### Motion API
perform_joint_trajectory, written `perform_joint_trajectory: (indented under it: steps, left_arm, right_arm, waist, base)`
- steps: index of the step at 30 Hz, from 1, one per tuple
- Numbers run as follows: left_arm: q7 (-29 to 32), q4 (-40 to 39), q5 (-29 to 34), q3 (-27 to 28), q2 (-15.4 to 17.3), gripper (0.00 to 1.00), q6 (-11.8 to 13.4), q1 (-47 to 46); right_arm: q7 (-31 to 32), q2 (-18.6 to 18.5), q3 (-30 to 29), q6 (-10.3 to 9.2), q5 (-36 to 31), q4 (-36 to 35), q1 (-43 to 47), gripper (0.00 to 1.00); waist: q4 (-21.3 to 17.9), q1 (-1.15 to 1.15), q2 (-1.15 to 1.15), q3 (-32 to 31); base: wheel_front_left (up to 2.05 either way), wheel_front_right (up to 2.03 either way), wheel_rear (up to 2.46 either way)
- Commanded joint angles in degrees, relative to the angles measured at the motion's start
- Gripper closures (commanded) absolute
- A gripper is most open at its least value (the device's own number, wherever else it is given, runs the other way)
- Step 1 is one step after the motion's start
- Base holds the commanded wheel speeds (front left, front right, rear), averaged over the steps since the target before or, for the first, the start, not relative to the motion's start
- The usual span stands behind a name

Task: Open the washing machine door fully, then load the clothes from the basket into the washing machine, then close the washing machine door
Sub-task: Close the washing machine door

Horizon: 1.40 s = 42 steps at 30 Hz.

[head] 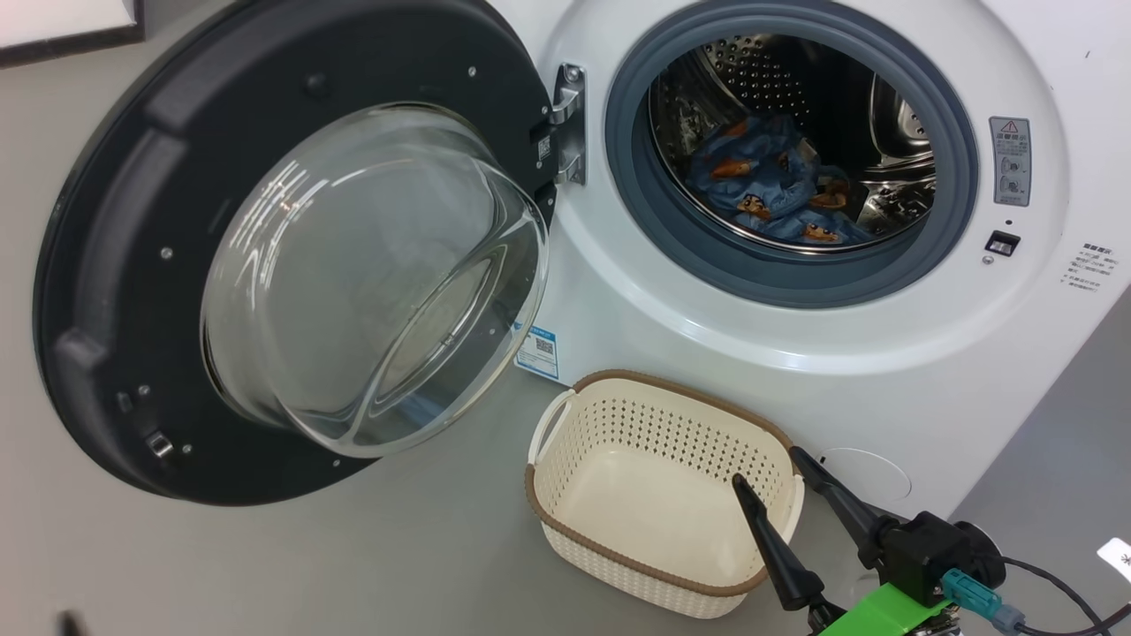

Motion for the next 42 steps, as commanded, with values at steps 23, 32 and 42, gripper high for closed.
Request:
perform_joint_trajectory:
  steps: [23, 32, 42]
  left_arm:
    - [12.44, 29.34, -28.88, 32.81, 21.78, 1.00, -7.80, -32.97]
    - [20.38, 40.14, -35.96, 35.84, 31.25, 1.00, -7.16, -42.69]
    - [30.23, 46.32, -38.53, 31.26, 33.00, 1.00, -7.51, -51.25]
  right_arm:
    - [-0.28, 0.27, 1.61, 0.53, 0.32, -1.00, -0.54, 0.00]
    - [-0.28, -0.37, 2.48, 0.53, 0.49, -0.56, -0.62, 0.00]
    - [-0.28, -1.55, 3.35, 0.53, 1.01, -0.17, -0.08, 0.00]
  waist:
    - [-4.85, 0.00, 0.00, 0.42]
    - [-9.81, 0.00, 0.00, 0.37]
    - [-12.58, 0.00, 0.00, 0.29]
  base:
    - [0.00, 0.00, 0.00]
    - [0.00, 0.00, 0.00]
    - [0.00, 0.00, 0.00]
